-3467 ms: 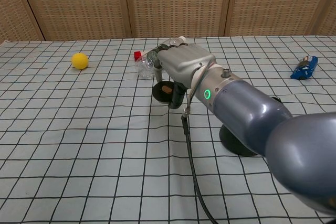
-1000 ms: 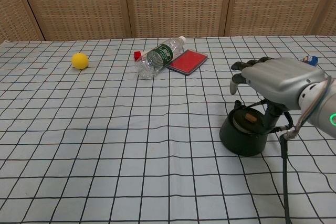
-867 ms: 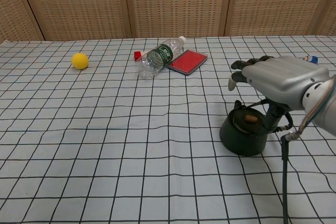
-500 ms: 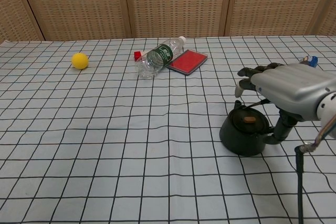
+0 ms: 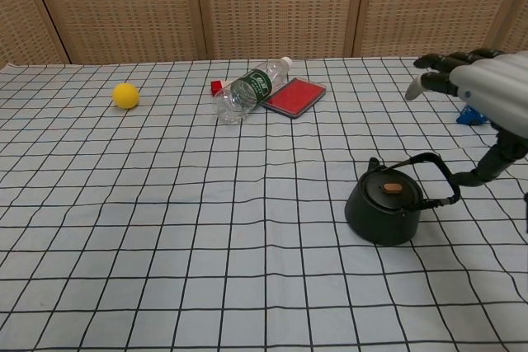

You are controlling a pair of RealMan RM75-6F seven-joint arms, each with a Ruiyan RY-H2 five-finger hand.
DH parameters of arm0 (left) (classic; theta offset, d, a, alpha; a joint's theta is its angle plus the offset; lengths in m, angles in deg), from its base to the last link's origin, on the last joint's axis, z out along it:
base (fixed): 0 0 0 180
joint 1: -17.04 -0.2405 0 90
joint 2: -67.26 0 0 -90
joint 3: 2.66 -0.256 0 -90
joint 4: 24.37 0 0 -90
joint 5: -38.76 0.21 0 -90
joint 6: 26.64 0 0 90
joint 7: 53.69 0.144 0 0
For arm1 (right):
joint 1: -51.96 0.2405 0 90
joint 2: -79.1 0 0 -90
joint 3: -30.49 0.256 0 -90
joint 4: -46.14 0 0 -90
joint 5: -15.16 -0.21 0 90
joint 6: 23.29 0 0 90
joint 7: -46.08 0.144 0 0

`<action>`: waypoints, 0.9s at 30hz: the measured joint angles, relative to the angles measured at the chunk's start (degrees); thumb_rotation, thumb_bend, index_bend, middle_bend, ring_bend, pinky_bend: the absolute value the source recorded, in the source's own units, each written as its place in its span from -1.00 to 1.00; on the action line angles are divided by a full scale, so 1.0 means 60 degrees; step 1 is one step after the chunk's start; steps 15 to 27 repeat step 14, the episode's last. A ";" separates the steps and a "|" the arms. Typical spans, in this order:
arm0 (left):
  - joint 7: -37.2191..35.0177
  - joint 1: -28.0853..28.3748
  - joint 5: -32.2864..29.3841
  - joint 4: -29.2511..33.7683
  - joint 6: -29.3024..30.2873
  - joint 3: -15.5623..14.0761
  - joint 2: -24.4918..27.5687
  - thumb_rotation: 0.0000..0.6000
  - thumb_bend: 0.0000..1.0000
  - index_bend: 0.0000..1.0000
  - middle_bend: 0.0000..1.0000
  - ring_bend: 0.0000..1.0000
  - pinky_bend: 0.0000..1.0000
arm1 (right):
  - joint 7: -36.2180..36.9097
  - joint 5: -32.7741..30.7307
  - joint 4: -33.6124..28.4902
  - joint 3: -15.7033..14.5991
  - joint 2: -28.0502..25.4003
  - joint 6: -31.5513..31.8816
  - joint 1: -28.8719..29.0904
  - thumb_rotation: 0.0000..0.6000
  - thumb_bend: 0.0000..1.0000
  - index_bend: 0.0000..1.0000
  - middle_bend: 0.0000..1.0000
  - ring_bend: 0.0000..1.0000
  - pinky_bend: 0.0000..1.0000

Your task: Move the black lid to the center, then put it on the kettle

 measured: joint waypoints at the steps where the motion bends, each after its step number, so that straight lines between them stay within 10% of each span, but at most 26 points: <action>1: 0.0060 -0.0002 0.0007 -0.0029 0.0016 -0.0004 -0.0029 1.00 -0.70 -1.00 -1.00 -1.00 -1.00 | 0.0294 0.0206 0.0073 -0.0048 -0.0118 0.0082 -0.0105 1.00 -0.42 -0.71 -1.00 -1.00 -1.00; 14: 0.1781 -0.0226 -0.0084 -0.0826 0.0497 -0.0187 -0.0696 1.00 -0.73 -1.00 -1.00 -1.00 -1.00 | 0.6010 0.2177 0.3331 -0.0528 -0.1108 0.0619 -0.1795 1.00 -0.53 -1.00 -1.00 -1.00 -1.00; 27: 0.1781 -0.0226 -0.0084 -0.0826 0.0497 -0.0187 -0.0696 1.00 -0.73 -1.00 -1.00 -1.00 -1.00 | 0.6010 0.2177 0.3331 -0.0528 -0.1108 0.0619 -0.1795 1.00 -0.53 -1.00 -1.00 -1.00 -1.00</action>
